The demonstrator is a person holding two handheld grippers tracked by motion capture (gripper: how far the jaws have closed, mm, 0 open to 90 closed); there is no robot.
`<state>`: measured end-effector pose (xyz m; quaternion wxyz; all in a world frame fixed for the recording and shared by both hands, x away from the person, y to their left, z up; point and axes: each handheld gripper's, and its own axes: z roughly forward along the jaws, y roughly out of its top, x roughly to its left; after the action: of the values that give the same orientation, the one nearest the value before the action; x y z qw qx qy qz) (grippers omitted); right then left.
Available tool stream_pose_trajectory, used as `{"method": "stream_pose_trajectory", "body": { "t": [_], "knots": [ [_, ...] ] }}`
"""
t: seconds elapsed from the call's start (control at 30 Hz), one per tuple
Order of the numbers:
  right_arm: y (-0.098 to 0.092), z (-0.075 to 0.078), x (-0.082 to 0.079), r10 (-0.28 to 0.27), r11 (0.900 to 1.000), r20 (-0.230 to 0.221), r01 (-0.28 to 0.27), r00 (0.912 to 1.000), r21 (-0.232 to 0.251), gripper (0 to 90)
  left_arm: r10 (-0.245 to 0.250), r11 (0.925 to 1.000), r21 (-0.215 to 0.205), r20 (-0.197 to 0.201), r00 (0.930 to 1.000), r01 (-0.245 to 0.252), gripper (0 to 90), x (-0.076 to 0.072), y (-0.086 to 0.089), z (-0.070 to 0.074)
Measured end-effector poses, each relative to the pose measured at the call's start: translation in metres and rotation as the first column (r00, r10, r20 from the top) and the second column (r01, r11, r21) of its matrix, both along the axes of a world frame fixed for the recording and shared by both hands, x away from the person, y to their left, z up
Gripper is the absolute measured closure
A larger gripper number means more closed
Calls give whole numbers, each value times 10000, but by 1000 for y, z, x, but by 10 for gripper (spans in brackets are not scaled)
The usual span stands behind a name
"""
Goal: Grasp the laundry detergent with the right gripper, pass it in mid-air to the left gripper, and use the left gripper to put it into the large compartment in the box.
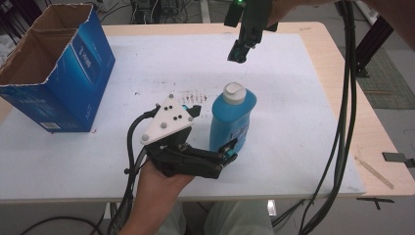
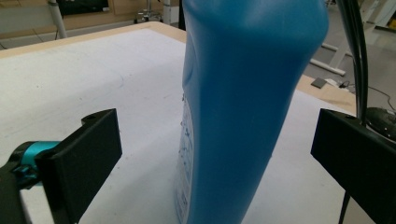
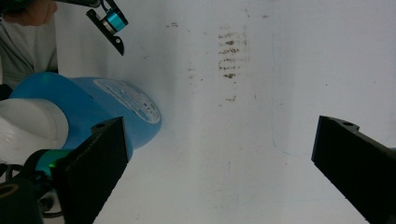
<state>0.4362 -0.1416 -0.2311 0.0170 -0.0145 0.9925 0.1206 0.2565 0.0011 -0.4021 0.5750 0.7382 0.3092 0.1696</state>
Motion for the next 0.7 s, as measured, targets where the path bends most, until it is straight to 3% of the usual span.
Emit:
{"method": "stream_pose_trajectory", "body": {
  "t": [0.3,0.7],
  "knots": [
    [-2,1,1,-67,10000,18,67,10000,56,30,-72,9994,-343,130,9999,77,17,7,-9,-4],
    [-4,1,2,-80,9999,55,79,10000,106,30,-82,9996,-277,-37,10000,81,33,20,-22,-12]
  ]
}}
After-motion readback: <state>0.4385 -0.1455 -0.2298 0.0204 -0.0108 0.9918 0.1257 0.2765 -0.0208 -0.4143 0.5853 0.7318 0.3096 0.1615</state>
